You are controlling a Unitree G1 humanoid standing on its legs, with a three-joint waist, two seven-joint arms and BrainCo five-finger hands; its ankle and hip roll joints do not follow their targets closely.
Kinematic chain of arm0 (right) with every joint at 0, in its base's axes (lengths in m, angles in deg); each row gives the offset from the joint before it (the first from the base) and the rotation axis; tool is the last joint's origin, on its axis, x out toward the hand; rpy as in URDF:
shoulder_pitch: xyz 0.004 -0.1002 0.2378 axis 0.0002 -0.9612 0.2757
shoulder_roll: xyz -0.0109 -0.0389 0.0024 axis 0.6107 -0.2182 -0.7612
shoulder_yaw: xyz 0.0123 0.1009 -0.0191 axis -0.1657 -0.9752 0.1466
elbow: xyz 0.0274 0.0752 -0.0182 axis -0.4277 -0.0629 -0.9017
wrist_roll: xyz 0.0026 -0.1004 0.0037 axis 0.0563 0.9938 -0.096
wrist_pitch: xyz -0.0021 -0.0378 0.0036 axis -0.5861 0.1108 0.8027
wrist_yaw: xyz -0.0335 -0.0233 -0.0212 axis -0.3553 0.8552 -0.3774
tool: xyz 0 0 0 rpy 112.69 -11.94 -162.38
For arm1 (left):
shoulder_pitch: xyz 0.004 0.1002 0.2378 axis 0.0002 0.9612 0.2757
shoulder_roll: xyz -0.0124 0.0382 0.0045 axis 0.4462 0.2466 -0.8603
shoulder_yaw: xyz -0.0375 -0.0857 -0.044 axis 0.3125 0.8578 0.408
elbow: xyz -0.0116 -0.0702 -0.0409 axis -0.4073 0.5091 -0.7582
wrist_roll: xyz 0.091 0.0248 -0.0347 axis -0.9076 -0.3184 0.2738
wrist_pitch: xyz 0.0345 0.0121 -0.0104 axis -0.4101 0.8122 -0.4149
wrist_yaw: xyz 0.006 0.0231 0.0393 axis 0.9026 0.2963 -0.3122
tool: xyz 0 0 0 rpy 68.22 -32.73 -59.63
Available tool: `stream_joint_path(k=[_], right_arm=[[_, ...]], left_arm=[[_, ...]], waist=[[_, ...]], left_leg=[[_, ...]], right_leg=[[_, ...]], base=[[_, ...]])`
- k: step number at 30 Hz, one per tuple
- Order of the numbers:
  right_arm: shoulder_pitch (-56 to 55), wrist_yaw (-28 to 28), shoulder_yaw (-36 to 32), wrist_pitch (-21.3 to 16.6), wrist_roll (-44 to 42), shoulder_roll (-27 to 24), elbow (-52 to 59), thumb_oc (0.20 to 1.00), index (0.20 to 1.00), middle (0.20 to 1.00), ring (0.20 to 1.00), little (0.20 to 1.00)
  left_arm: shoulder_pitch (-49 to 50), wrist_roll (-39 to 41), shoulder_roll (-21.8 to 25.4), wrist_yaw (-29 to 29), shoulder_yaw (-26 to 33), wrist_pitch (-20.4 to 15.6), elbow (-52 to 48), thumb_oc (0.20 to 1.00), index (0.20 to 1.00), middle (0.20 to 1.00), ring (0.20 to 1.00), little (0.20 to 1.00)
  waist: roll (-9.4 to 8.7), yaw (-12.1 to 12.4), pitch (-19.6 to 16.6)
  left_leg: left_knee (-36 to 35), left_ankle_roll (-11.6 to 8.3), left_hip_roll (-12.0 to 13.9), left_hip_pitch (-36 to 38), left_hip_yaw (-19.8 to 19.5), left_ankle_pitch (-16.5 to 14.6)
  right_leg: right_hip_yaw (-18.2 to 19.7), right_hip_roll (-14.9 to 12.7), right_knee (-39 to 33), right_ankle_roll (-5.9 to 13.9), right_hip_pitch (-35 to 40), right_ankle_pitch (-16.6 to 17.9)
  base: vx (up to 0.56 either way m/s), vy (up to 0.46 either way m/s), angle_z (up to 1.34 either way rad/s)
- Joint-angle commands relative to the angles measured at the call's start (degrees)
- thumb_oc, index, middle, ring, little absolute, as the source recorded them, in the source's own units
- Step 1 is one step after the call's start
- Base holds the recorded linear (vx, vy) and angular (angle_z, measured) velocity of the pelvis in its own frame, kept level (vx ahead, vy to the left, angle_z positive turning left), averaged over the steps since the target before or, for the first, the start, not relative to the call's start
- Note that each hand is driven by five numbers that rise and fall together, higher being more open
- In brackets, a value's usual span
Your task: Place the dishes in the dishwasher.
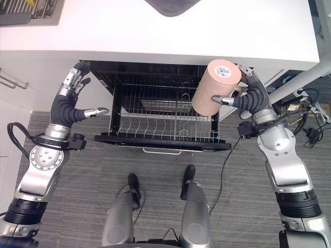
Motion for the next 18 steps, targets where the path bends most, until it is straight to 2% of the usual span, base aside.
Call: stream_joint_path(k=[1, 4, 6, 7, 9, 13, 15, 18], right_arm=[[1.41, -1.9, -0.76, -4.04, 1.4, -2.06, 3.41, 0.2, 0.2, 0.2, 0.2, 0.2], [0.59, -1.7, -0.61, -3.59, 2.04, -2.36, 2.95, 0.2, 0.2, 0.2, 0.2, 0.2], [0.44, -2.0, -0.12, -3.24, 1.72, -2.78, 2.04, 0.2, 0.2, 0.2, 0.2, 0.2], [0.44, -1.99, 0.06, -3.17, 1.6, -2.81, 1.37, 0.2, 0.2, 0.2, 0.2, 0.2], [1.36, -1.29, 0.39, -2.52, 0.74, -3.95, -0.53, 0.2, 0.2, 0.2, 0.2, 0.2], [2.43, -1.04, 1.55, -1.35, -1.5, -7.16, -2.23, 0.2, 0.2, 0.2, 0.2, 0.2], [2.96, -0.91, 2.4, -0.81, -1.92, -7.74, -2.85, 0.2, 0.2, 0.2, 0.2, 0.2], [3.58, -0.21, 3.61, -1.08, -1.34, -7.43, -4.48, 0.2, 0.2, 0.2, 0.2, 0.2]], left_arm=[[2.34, -1.12, 2.58, 0.85, -0.22, -1.45, -2.41, 1.0, 1.0, 1.0, 1.0, 1.0], [3.27, -1.45, 3.04, 2.13, -0.65, 0.16, -2.08, 1.0, 1.0, 1.0, 1.0, 1.0], [3.7, -2.26, 3.61, 2.92, -2.13, 3.14, -0.65, 1.0, 1.0, 1.0, 1.0, 1.0], [3.9, -3.39, 3.87, 3.69, -2.89, 5.04, 0.33, 1.0, 1.0, 1.0, 1.0, 1.0], [3.97, -7.01, 5.76, 7.67, -5.51, 11.88, 3.27, 1.0, 1.0, 1.0, 1.0, 1.0], [5.93, -13.67, 10.54, 14.35, -8.98, 18.5, 6.68, 1.0, 1.0, 1.0, 1.0, 1.0], [5.89, -14.6, 10.81, 16.47, -10.62, 21.35, 7.36, 1.0, 1.0, 1.0, 1.0, 1.0], [4.7, -16.29, 10.03, 16.76, -13.3, 24.64, 9.15, 1.0, 1.0, 1.0, 1.0, 1.0]], waist=[[-1.36, -0.78, -4.91], [-1.44, -0.67, -4.8], [-1.49, -0.63, -4.66], [-1.47, -0.57, -4.62], [-1.13, -0.5, -4.27], [-0.32, -0.62, -3.96], [-0.12, -0.83, -3.74], [0.02, -1.06, -3.51]], left_leg=[[3.73, -1.14, 2.5, 1.74, 1.41, -2.49], [3.9, -0.92, 2.69, 1.95, 1.64, -2.67], [4.22, -0.82, 2.84, 2.04, 1.8, -2.89], [4.21, -0.72, 2.9, 2.15, 1.87, -2.93], [4.31, -0.57, 2.82, 2.32, 1.83, -3.09], [4.23, -0.46, 2.73, 2.74, 1.74, -3.19], [4.69, -0.41, 2.71, 3.04, 1.63, -3.71], [4.95, -0.21, 2.52, 3.05, 1.39, -4.02]], right_leg=[[2.01, -2.15, -1.96, 5.37, 7.44, -4.91], [2.27, -2.31, -1.73, 5.57, 7.34, -4.89], [2.24, -2.49, -1.39, 5.71, 7.26, -4.92], [2.2, -2.61, -1.27, 5.78, 7.22, -4.89], [2.08, -2.8, -0.87, 5.96, 7.16, -4.99], [2.16, -3.17, -0.85, 6.19, 7.28, -4.96], [2.4, -3.32, -0.3, 6.24, 7.41, -5.4], [2.64, -3.53, 0.37, 6.27, 7.21, -5.72]], base=[[0.0, 0.0, 0.0], [0.0, 0.0, 0.0], [0.0, 0.0, 0.0], [0.0, 0.0, 0.0], [0.0, 0.0, 0.0], [0.03, 0.039, -0.01], [0.06, 0.043, 0.01], [0.06, 0.021, 0.03]])
